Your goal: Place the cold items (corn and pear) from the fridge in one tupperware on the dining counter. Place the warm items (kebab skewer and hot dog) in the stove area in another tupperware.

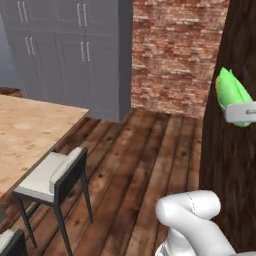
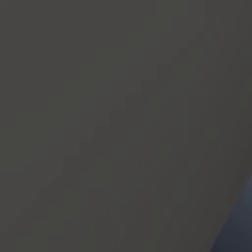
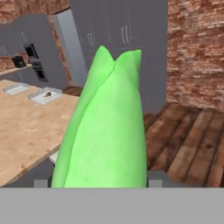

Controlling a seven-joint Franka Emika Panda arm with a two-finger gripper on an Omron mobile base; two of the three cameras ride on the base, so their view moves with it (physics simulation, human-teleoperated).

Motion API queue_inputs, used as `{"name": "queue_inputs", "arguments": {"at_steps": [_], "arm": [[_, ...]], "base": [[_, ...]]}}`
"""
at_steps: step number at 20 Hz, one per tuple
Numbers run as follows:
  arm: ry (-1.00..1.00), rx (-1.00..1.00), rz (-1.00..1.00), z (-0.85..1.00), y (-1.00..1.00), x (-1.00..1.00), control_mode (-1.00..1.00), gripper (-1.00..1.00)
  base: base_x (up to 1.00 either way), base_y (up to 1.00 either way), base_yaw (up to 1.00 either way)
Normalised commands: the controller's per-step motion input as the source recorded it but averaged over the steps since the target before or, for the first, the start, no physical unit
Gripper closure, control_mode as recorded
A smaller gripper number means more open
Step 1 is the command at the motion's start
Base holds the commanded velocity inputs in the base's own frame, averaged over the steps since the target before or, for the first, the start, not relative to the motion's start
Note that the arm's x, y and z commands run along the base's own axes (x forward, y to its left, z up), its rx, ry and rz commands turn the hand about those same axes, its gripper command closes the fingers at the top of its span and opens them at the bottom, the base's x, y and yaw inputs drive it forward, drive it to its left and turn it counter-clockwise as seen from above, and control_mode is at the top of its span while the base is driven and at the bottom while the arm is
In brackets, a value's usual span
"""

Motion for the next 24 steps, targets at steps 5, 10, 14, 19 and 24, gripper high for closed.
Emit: {"name": "queue_inputs", "arguments": {"at_steps": [5,10,14,19,24], "arm": [[0.00,0.00,0.00,0.00,0.00,0.00,1.00,1.00],[0.00,0.00,0.00,0.00,0.00,0.00,1.00,1.00],[0.00,0.00,0.00,0.00,0.00,0.00,1.00,1.00],[0.00,0.00,0.00,0.00,0.00,0.00,1.00,1.00],[0.00,0.00,0.00,0.00,0.00,0.00,1.00,1.00]], "base": [[1.00,-0.74,0.51],[1.00,-0.76,0.52],[1.00,-0.78,0.50],[1.00,-0.72,0.46],[1.00,-0.71,0.47]]}}
